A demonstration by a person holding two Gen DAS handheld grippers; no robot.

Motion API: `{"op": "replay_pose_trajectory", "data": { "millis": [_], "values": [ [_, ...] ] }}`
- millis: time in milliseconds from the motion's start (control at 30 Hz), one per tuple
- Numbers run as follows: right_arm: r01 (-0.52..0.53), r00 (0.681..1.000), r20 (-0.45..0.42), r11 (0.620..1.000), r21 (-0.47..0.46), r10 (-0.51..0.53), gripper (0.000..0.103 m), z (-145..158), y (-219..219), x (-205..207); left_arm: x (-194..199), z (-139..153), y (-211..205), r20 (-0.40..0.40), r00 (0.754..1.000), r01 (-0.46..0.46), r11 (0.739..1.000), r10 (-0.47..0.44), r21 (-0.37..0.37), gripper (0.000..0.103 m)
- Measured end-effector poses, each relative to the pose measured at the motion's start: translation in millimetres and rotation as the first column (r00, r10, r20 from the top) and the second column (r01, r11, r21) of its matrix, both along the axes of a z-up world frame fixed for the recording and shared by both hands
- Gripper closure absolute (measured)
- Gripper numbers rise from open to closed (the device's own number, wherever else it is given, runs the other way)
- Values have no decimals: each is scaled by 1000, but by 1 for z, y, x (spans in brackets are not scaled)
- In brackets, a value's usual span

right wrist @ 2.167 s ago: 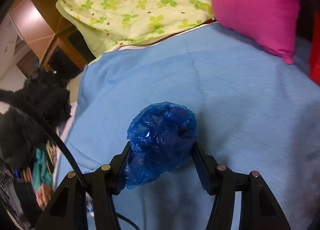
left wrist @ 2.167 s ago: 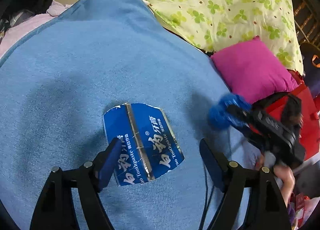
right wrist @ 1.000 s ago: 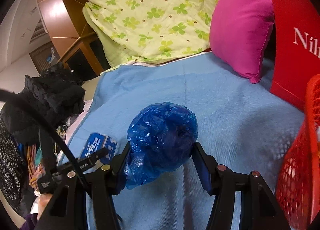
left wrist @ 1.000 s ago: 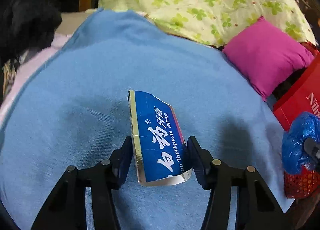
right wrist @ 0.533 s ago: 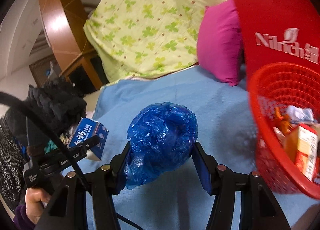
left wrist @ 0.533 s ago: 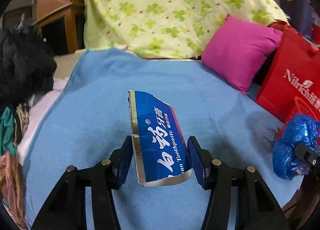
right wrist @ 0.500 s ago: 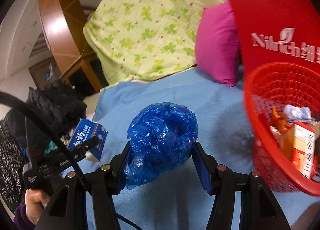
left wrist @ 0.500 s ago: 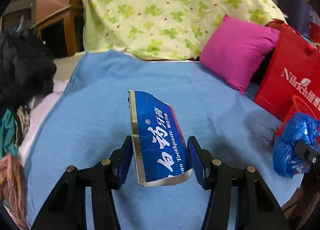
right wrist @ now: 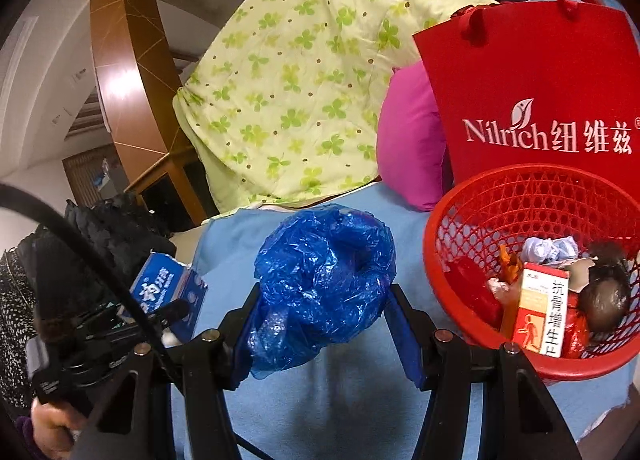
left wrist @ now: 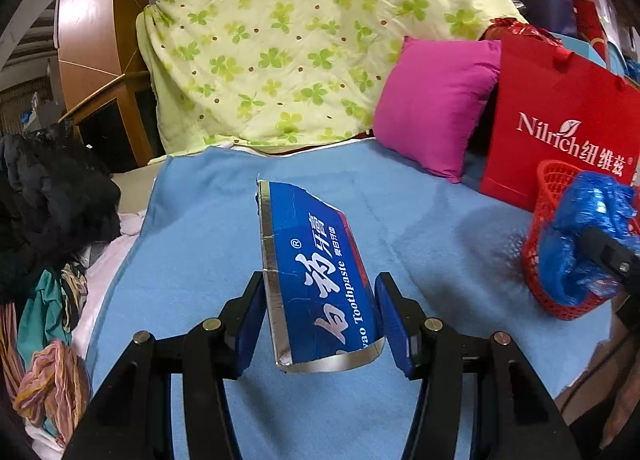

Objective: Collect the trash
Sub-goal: 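Lift the toothpaste box with the left tool while the right tool carries the bag toward the basket, then carry the toothpaste box and blue bag over the red basket with both tools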

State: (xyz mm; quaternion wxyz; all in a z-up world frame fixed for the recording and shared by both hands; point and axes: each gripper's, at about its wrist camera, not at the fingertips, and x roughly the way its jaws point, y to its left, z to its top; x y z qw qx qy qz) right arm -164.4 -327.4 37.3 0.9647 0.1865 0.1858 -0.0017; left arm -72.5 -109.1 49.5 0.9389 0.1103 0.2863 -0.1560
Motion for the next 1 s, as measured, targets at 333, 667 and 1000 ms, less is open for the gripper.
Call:
{"op": "replay_pose_trajectory", "data": {
  "millis": [333, 667, 1000],
  "values": [
    [18, 999, 48, 999, 36, -20, 41, 5, -17, -15, -30, 23, -18, 64, 997, 30, 998, -33, 46, 46],
    [23, 995, 91, 998, 58, -28, 41, 10, -29, -28, -47, 28, -36, 88, 993, 67, 995, -74, 80, 46],
    [27, 992, 125, 998, 54, -33, 41, 14, -32, -37, -57, 37, -41, 109, 989, 88, 992, -97, 88, 45]
  ]
}}
